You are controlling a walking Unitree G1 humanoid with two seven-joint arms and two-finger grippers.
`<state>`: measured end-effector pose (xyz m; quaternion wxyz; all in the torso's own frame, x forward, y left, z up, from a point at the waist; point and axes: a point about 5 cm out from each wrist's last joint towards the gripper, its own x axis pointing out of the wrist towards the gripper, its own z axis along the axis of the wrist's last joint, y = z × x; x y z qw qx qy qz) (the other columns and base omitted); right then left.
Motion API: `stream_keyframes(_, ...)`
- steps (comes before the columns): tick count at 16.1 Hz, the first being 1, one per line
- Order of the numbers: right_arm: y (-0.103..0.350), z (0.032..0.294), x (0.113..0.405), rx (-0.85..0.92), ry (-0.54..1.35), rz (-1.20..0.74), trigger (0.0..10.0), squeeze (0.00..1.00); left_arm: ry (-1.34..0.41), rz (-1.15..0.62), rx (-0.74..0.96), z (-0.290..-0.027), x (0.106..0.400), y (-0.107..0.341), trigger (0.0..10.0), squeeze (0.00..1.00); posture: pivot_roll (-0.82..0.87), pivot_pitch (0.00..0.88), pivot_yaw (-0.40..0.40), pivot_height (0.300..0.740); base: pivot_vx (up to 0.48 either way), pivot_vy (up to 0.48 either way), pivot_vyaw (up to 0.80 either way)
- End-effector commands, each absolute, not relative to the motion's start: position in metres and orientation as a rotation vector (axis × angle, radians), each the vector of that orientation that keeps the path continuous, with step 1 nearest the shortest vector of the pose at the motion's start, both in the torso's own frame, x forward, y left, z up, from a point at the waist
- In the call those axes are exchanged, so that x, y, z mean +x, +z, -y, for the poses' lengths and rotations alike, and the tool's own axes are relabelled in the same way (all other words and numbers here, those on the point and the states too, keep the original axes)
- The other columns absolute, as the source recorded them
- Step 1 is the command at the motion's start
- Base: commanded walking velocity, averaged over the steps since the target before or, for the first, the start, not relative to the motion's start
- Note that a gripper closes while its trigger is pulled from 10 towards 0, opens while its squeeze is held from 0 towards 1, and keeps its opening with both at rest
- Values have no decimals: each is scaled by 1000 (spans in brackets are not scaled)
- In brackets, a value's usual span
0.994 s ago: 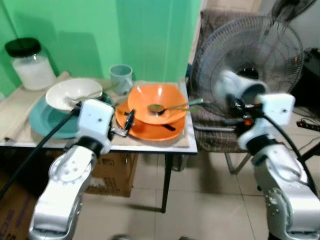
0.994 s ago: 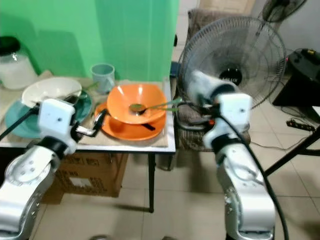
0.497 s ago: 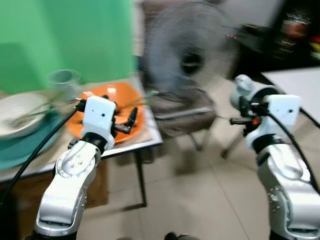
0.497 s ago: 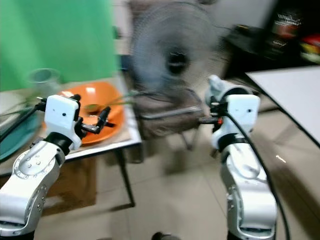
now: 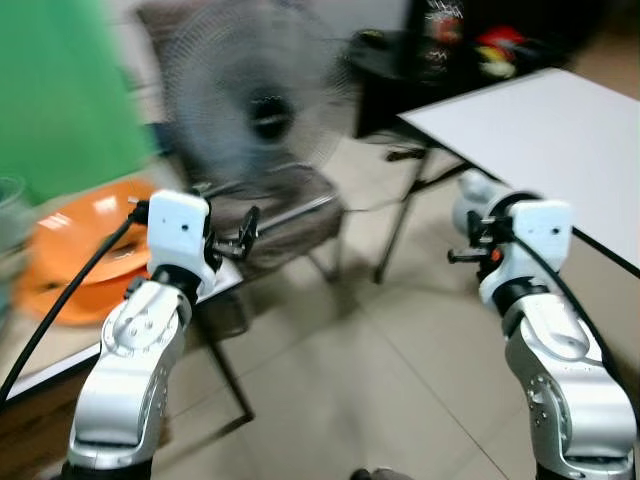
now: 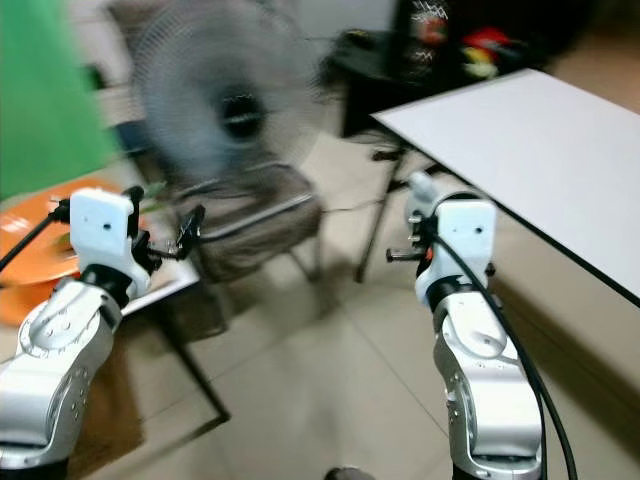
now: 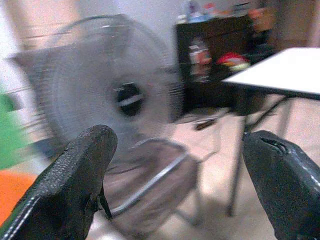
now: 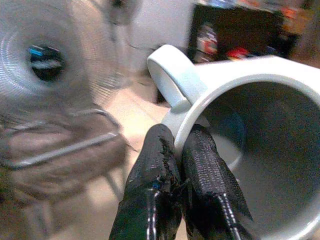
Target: Setting the table
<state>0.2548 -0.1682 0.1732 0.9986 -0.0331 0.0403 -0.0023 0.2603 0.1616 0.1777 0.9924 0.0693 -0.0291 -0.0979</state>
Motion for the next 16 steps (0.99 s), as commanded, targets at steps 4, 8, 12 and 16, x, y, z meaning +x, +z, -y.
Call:
stream_keyframes(4,170,164,259,-70,28,-91,10000,0,-213,59,97,-159,261,179,10000,0,117,0,-42,740,68,0,-589)
stream_keyframes(8,172,156,265,-98,87,-70,10000,0,-221,51,135,-161,268,180,10000,0,111,0,-26,740,296,0,0)
stream_keyframes(12,172,148,266,-98,108,-59,10000,0,-242,35,140,-164,271,180,10000,0,109,0,-15,740,321,0,0)
stream_keyframes(16,171,146,267,-70,99,-59,10000,0,-243,43,138,-165,275,183,10000,0,109,0,-10,740,365,0,-200)
